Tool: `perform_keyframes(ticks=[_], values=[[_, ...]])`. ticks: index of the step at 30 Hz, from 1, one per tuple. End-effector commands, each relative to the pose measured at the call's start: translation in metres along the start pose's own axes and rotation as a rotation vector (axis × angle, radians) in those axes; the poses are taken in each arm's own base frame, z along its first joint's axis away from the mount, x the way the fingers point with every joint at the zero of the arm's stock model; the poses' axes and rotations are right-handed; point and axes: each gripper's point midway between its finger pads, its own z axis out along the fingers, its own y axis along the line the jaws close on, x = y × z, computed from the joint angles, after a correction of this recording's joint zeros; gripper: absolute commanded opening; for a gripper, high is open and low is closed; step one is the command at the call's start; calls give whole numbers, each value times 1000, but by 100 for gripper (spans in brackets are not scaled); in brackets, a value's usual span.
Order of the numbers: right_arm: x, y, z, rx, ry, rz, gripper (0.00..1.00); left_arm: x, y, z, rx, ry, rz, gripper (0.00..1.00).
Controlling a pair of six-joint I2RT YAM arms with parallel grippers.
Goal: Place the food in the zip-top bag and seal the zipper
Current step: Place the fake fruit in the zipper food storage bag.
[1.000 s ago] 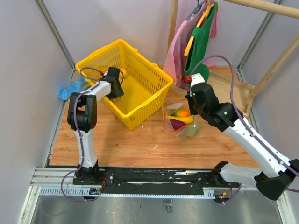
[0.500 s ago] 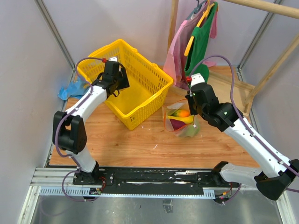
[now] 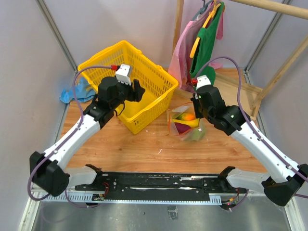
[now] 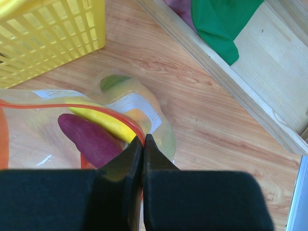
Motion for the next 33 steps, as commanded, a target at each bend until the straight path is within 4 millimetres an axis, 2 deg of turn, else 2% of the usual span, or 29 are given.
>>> perform_keyframes(ticks=[1, 2, 7, 14, 19, 25, 33], values=[[-21, 5, -6, -23, -57, 48, 1, -33, -54, -32, 216, -198, 156, 13], [-22, 6, -6, -27, -57, 51, 1, -38, -65, -41, 254, -235, 178, 13], [-22, 9, -5, -43, -57, 60, 1, -37, -113, -64, 428, -299, 291, 13], [-22, 9, -6, -43, -56, 68, 1, -29, -166, -83, 633, -364, 405, 13], [-22, 9, -6, -45, -56, 72, 1, -12, -198, -79, 720, -335, 485, 17], [-22, 9, -6, -45, -57, 73, 1, 10, -228, -68, 792, -292, 525, 21], [-22, 10, -6, -48, -57, 66, 1, 45, -235, -42, 768, -206, 569, 41]])
